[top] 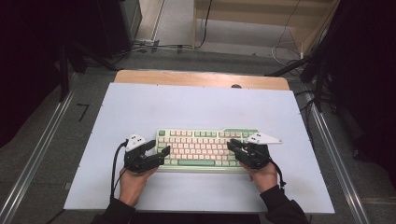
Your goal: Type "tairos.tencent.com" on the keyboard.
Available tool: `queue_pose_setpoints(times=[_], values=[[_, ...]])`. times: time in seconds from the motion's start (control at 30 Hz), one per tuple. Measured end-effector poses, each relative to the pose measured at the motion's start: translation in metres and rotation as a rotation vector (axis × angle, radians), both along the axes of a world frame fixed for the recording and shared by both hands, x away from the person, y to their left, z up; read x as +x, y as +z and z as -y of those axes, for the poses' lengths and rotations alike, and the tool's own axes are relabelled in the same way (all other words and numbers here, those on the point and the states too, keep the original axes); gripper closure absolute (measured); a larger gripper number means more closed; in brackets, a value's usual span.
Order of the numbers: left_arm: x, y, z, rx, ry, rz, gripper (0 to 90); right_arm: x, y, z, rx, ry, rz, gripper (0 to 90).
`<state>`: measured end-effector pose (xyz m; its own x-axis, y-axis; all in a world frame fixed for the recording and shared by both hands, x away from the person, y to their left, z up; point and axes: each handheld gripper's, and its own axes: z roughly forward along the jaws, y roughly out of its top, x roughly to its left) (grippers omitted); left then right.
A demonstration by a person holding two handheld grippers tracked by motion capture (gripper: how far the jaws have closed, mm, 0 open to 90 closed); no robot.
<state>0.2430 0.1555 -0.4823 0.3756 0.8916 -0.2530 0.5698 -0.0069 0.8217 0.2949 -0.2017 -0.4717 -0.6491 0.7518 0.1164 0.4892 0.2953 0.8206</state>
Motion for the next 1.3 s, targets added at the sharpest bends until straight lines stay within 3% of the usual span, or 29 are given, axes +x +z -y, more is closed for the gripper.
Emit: queue_pose_setpoints(times=[0.13,0.37,0.73,1.3], values=[[-0.004,-0.001,-0.005,0.002,0.015,0.001,34.7,0.004,0.0,-0.016,-0.009,0.036,0.002,87.1],[-0.01,-0.001,-0.009,0.001,0.028,0.002,34.8,0.011,-0.003,-0.033,-0.017,0.066,-0.016,87.6],[-0.014,-0.002,-0.013,0.0,0.044,0.001,34.7,0.016,-0.009,-0.059,-0.07,0.098,-0.026,87.6],[-0.015,-0.003,-0.016,0.005,0.047,0.0,34.8,0.019,-0.016,-0.067,-0.121,0.088,-0.042,87.5]])
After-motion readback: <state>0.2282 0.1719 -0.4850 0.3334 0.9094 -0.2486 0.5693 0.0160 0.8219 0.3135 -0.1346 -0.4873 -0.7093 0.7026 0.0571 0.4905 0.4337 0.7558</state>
